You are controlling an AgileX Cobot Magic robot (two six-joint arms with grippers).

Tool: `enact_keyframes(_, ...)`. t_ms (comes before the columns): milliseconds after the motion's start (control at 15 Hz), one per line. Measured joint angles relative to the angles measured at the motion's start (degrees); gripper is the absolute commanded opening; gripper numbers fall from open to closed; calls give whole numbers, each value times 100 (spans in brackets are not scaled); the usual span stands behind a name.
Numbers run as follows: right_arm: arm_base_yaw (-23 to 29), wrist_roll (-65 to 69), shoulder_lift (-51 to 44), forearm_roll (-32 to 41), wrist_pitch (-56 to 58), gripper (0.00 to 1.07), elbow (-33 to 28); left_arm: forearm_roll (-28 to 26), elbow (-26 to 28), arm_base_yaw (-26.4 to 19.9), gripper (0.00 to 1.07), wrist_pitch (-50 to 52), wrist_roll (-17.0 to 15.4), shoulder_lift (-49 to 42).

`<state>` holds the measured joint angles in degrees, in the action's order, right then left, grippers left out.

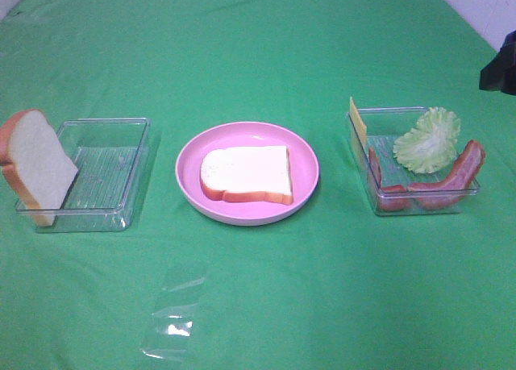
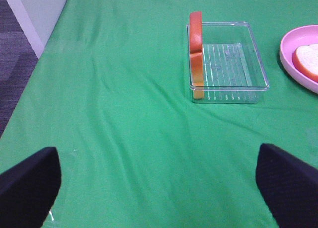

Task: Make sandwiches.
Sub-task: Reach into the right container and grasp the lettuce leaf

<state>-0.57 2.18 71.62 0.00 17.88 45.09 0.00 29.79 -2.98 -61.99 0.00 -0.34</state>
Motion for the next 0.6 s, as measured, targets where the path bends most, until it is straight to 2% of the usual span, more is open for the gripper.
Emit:
enact_keyframes(67, 0, 0, 344, 0, 132, 98, 229, 0, 0, 0, 100, 0, 0, 0)
enact_keyframes(133, 0, 0, 945, 0, 504, 98, 705, 0, 0, 0, 100, 0, 0, 0)
enact_keyframes(600, 0, -115, 2515, 0, 888, 98, 1925, 0, 0, 0, 100, 0, 0, 0)
